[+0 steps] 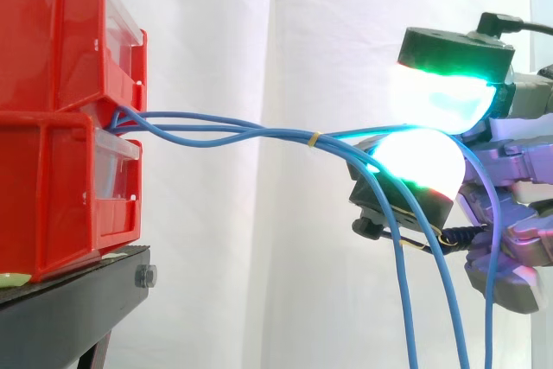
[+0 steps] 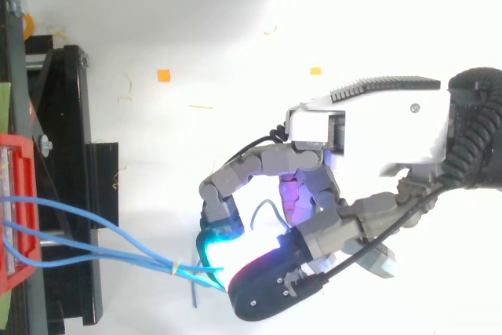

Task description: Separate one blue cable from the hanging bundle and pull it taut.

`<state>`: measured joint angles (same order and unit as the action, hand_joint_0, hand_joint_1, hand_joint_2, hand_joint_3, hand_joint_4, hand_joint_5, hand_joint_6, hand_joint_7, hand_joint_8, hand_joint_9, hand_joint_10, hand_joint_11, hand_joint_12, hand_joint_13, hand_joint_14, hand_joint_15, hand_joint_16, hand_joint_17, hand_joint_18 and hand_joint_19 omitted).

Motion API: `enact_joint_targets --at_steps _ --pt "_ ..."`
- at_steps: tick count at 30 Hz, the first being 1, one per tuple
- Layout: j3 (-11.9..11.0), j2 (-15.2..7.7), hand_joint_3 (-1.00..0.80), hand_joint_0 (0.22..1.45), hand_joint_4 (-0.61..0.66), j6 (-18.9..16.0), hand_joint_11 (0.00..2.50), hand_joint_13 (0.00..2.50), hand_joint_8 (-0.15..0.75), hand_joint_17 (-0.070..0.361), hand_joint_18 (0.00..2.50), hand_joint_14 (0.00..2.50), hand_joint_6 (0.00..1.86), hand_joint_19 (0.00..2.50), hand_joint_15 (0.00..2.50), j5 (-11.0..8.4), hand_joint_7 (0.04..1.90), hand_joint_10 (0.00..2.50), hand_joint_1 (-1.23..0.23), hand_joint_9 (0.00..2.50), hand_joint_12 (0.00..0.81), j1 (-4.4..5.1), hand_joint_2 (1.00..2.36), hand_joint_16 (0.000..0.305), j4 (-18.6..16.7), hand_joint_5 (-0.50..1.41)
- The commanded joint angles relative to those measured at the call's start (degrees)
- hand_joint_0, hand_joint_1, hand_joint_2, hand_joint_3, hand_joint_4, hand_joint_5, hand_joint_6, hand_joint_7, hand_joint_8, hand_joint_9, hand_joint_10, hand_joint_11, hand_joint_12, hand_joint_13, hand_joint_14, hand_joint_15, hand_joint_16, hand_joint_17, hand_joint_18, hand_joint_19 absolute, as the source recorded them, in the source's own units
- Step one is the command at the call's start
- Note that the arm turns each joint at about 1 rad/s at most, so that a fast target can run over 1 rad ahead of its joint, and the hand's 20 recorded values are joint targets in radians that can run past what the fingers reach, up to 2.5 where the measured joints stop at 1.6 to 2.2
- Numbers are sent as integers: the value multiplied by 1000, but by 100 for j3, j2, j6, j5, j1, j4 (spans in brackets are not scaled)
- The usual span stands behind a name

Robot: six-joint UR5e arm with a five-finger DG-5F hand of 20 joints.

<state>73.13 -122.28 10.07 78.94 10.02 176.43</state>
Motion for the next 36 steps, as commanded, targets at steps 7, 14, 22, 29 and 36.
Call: enact_joint_targets --at_steps 7,14,22,29,36 --pt "-1 38 -113 777 -135 13 572 1389 103 83 894 23 504 863 754 105 1303 25 -798 2040 251 -53 1018 37 234 162" --pt "-1 222 -115 779 -136 39 581 1387 106 83 894 23 504 863 755 482 1304 27 -801 2040 249 -193 1017 37 840 162" --pt "8 372 -118 778 -136 180 589 1387 107 83 891 22 504 862 754 474 1310 28 -799 2043 251 -237 1017 37 954 162" --pt "8 372 -121 776 -141 224 583 1391 115 83 891 22 504 853 754 447 1308 27 -796 2046 252 -246 1017 37 937 162" --pt "8 372 -121 775 -134 242 593 1391 113 82 888 23 504 859 754 447 1311 26 -794 2049 249 -246 1017 36 946 161"
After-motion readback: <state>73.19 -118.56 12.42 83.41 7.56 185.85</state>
